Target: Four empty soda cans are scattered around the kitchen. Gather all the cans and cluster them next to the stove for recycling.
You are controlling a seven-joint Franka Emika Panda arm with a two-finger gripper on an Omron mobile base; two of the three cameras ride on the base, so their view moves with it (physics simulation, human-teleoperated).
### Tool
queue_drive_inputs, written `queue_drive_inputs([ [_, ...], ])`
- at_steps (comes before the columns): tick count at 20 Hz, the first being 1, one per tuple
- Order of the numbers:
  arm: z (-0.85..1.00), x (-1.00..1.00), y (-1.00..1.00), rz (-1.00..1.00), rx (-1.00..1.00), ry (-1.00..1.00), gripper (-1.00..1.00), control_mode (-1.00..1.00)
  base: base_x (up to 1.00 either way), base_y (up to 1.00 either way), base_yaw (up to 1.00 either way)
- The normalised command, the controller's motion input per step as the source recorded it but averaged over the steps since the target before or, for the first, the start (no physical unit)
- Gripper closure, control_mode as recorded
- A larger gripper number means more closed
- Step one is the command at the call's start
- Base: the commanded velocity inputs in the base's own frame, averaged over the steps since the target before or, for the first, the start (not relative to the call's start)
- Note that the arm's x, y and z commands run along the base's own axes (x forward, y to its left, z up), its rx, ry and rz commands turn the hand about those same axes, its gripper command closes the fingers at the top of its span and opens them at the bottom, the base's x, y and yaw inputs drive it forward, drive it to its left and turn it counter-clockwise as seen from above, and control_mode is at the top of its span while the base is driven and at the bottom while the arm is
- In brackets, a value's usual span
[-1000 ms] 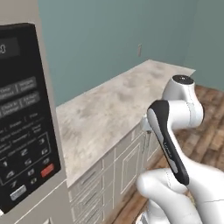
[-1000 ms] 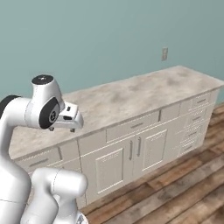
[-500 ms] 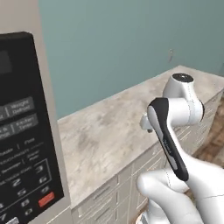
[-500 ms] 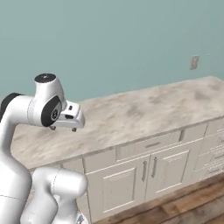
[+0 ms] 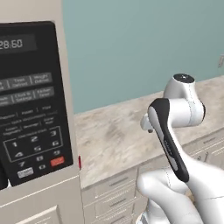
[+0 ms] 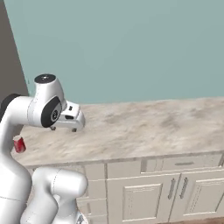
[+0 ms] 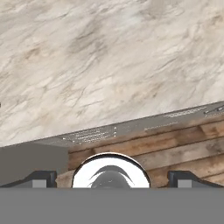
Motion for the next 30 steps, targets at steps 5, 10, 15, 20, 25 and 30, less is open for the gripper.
queue_drive_inputs([
  [5, 0.0, 0.0, 0.0, 0.0, 0.0, 0.0, -1.0, 1.0, 0.4, -0.31, 0.34],
  [10, 0.0, 0.0, 0.0, 0.0, 0.0, 0.0, -1.0, 1.0, 0.23, -0.43, 0.29],
  [15, 0.0, 0.0, 0.0, 0.0, 0.0, 0.0, -1.0, 1.0, -0.12, -0.17, 0.38],
  [20, 0.0, 0.0, 0.0, 0.0, 0.0, 0.0, -1.0, 1.0, -0.21, -0.02, 0.42],
  [25, 0.0, 0.0, 0.0, 0.0, 0.0, 0.0, -1.0, 1.0, -0.2, 0.0, 0.44],
  [30, 0.0, 0.0, 0.0, 0.0, 0.0, 0.0, -1.0, 1.0, -0.27, 0.0, 0.42],
])
